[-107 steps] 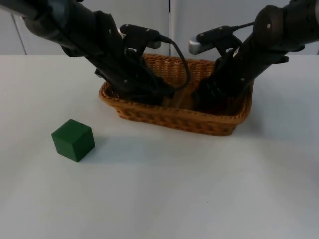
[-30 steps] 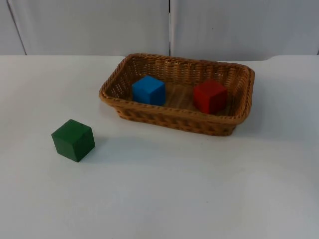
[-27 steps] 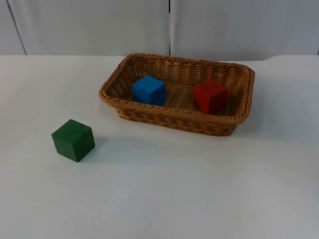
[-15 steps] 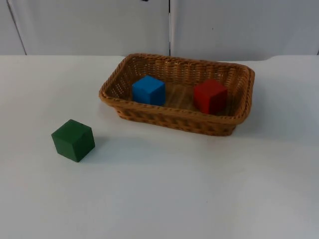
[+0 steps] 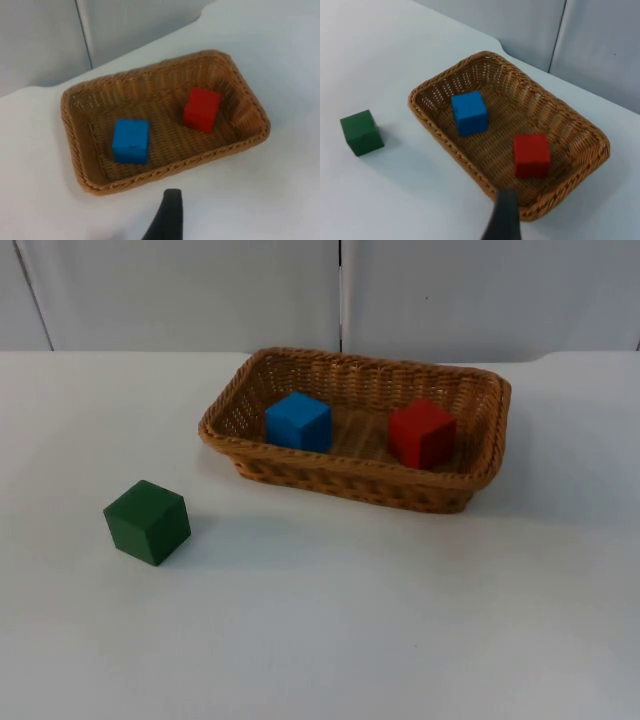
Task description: Pick up one cube with each hand and place exactly two cubes into the same basket, leaving the remaining cube outside.
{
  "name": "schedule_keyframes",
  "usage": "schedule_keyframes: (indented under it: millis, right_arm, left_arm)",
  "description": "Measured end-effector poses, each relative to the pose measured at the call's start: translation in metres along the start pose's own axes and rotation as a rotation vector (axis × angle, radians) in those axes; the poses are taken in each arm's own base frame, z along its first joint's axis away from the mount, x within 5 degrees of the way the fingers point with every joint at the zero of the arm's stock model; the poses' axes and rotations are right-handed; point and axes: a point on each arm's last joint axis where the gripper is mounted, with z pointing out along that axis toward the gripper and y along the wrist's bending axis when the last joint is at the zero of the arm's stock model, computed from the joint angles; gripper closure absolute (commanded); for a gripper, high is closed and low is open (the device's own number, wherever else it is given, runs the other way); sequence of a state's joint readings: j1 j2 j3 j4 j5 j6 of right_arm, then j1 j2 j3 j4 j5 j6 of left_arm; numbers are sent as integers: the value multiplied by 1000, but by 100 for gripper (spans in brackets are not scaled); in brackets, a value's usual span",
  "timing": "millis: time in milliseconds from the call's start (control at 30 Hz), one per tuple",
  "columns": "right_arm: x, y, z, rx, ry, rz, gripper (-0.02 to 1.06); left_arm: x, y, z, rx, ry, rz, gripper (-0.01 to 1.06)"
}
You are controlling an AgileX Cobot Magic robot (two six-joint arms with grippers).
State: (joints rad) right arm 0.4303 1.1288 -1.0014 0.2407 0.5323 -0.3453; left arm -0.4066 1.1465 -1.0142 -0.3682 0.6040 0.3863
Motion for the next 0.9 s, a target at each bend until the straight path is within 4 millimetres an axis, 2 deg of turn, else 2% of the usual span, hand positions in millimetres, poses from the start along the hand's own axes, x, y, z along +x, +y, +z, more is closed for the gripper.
schedule_keyframes:
  millis: [267,333,467,667,900]
  right_arm:
    - [28,9,-38,5,-49,-5,39]
    - [29,9,-40,6,-52,-5,39]
    - [42,14,-60,6,-82,-11,39]
    - [55,19,-82,-3,-102,-5,39]
    - [76,26,-102,-16,-106,6,39]
  left_arm:
    - [18,-11,-36,21,-64,-15,27]
    - [20,-12,-37,23,-65,-17,27]
    - [42,-15,-46,23,-58,-5,27]
    - [65,-20,-58,27,-62,8,27]
    - [80,-27,-78,41,-86,27,27]
